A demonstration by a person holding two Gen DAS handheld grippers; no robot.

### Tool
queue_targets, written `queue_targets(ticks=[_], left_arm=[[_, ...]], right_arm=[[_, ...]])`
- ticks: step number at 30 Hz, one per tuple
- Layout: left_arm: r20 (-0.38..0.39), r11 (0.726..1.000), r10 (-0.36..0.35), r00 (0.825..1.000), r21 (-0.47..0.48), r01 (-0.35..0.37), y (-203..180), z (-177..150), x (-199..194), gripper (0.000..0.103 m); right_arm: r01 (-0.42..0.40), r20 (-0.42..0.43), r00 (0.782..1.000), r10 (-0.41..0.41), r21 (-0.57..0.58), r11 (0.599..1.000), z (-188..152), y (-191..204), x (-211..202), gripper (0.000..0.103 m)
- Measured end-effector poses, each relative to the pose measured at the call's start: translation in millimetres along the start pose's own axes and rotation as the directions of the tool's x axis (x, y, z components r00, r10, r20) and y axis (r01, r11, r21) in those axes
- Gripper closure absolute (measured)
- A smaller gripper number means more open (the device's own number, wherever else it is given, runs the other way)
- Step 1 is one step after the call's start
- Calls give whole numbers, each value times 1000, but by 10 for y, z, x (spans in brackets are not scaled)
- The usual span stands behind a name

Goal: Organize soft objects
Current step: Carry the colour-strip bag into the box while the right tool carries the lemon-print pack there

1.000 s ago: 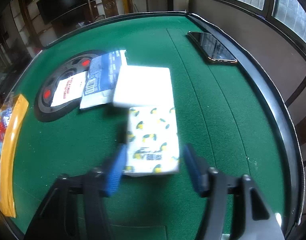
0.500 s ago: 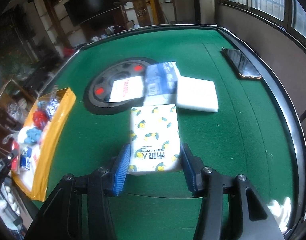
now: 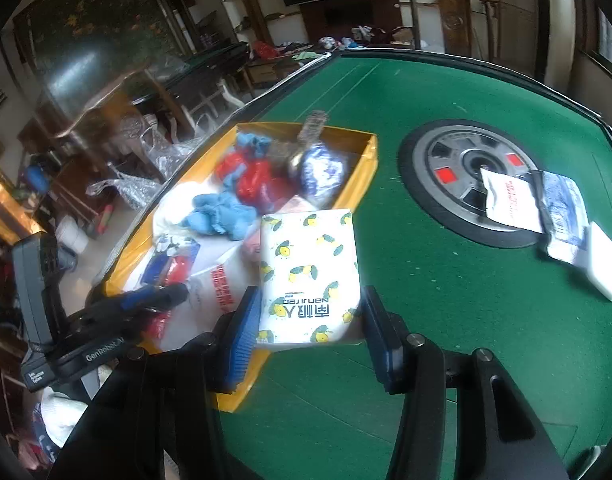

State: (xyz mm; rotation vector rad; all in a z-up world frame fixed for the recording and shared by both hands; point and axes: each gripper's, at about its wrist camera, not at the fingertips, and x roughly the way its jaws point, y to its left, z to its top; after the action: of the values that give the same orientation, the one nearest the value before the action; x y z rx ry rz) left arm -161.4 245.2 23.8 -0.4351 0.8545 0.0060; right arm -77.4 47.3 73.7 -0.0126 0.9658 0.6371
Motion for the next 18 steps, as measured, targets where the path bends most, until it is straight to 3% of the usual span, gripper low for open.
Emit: queue_targets(ticks=[4,7,9,13,16,18], left_arm=[[-23,994,72,997,78,-70,-94,-15,29,67],[-30,988,103,994,117,-99,-163,-27,47,59],[-32,992,80,996,97,-76,-121,-13,16,53],[-5,998,46,999,49,-46,32,45,-160,53],[54,1000,19,998,3,-19,166,112,-382,50],[116,999,22,993,-38,-17,265,164,-537,41]], right_arm=[[-20,-33,999,18,-59,998,50,267,182,58],[-25,-58,998,21,-80,997,74,367,297,58],[-20,-70,997,14,-87,996,77,402,361,58],[-7,-94,996,-3,-100,995,51,438,413,58],[22,-97,995,-36,-144,989,36,518,437,58],[22,-107,993,-41,-171,985,29,597,444,58]])
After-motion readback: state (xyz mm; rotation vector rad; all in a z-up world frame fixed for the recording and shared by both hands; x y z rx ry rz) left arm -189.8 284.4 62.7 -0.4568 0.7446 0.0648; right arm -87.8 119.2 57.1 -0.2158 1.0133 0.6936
